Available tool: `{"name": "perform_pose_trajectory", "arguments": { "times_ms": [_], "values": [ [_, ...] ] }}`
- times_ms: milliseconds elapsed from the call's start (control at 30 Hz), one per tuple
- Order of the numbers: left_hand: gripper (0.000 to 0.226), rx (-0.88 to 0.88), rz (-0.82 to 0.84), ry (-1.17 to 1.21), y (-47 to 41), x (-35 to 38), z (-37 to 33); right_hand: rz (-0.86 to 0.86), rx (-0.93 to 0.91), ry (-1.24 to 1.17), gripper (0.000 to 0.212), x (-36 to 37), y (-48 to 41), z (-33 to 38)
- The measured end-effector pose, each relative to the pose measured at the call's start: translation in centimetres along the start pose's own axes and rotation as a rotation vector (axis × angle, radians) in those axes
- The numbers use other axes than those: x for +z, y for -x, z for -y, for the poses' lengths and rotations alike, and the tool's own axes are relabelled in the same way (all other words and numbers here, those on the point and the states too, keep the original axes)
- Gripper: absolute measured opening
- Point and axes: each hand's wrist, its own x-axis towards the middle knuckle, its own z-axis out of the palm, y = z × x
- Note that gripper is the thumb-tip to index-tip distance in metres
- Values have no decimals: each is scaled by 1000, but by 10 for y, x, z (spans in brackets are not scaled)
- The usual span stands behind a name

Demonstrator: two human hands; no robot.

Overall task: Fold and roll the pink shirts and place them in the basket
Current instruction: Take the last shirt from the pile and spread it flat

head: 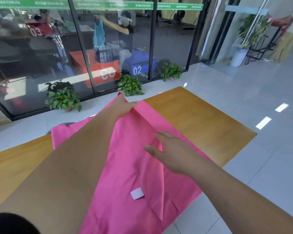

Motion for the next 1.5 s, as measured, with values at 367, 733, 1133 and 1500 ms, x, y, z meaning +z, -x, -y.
{"name": "perform_pose_trajectory", "arguments": {
  "times_ms": [367, 733, 1133, 1500],
  "values": [
    [121, -61, 17, -131, -88, 91, -14, 17, -16, -103, 90, -24, -60, -127],
    [107, -150, 77, -323, -171, 209, -21, 158, -28, -448, 95, -19, -128, -281],
    [57, -108, -5, -647, -12, 330, 74, 283, 257, -803, 81, 108, -169, -408],
    [46, -177, 85, -612, 60, 344, 99, 144, 341, -618, 51, 100, -106, -371]
  ]
}}
